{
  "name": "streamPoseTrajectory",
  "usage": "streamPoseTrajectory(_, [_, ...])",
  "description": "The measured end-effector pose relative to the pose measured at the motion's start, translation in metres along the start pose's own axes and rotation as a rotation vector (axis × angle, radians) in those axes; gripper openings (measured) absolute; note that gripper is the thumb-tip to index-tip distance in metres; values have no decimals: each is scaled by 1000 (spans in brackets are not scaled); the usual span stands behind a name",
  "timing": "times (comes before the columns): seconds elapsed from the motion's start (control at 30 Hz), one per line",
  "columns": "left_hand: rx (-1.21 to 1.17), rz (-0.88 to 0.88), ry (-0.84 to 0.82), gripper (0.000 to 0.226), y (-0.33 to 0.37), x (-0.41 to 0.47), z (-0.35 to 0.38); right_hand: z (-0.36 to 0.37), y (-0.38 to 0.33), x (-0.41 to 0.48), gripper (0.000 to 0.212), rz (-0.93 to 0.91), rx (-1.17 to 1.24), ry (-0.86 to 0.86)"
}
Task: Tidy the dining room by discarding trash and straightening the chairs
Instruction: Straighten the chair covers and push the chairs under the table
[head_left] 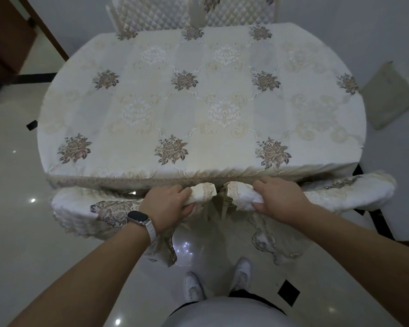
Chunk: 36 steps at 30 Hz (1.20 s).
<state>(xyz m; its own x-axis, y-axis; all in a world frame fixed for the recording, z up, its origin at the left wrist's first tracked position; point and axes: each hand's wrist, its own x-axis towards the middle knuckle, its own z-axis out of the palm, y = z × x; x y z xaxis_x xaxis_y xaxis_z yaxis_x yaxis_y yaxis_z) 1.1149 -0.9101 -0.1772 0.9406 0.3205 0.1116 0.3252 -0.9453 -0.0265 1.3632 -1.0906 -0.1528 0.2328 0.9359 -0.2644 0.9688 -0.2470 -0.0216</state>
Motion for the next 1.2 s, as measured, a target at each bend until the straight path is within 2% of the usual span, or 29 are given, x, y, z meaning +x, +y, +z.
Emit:
streamPoseTrajectory(0.13, [-21,6,21,39,4,3,-2,0,27,-17,45,-59,34,12])
streamPoseTrajectory(0.23, [-48,2,9,34,14,13,2,1,49,-37,53,-36,26,21])
streamPoseTrajectory(0.37, [-25,-27,-17,31,24,20,5,11,73,-55,39,40,-43,44])
streamPoseTrajectory(0.6, [79,-162,-143,37,26,9,0,8,75,-53,31,10,-105,20])
streamPoseTrajectory(0.87, [111,-115,-72,35,10,-18,-7,5,57,-52,27,-4,-107,57])
streamPoseTrajectory(1.03, [113,-97,-36,36,8,-19,-4,4,59,-53,34,-9,-150,115])
streamPoseTrajectory(1.2, [99,-93,-33,39,5,-22,-2,10,67,-53,43,-11,-134,103])
